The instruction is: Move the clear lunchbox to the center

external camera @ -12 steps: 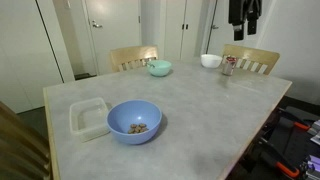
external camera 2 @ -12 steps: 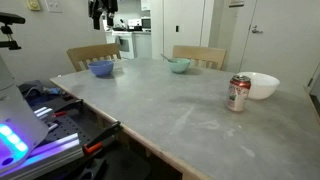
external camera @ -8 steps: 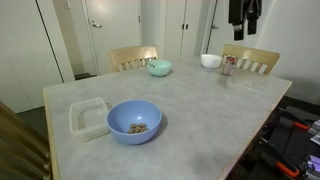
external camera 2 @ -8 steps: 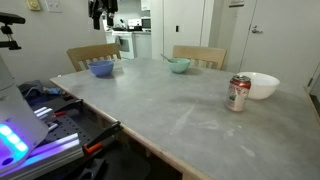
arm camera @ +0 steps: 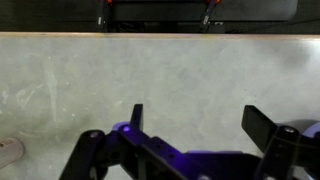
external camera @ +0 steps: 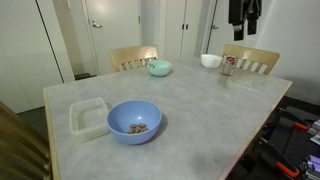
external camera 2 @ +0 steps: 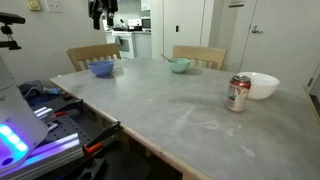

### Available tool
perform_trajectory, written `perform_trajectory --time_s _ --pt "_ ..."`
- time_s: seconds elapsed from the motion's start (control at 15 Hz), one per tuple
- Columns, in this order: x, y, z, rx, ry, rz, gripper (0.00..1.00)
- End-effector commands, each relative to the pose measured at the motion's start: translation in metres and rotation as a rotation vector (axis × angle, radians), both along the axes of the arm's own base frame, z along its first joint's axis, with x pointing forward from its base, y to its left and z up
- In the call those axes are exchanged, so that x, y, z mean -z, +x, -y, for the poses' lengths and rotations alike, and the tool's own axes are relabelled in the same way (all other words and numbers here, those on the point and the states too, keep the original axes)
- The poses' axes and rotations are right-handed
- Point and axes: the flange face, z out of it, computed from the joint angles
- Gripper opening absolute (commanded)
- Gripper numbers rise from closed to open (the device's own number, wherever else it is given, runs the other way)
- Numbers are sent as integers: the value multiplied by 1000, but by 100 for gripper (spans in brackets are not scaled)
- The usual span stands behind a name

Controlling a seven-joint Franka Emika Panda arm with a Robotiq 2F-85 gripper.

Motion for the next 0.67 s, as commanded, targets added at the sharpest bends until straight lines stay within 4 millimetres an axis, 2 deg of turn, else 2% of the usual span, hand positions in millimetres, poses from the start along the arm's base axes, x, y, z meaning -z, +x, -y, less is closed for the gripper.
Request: perform_trajectory --time_s 0.0,0.4,0.6 --pt "-1 0 0 0 0 -1 100" --pt "5 3 2 22 31 -7 100" --pt "11 22 3 6 38 -14 100"
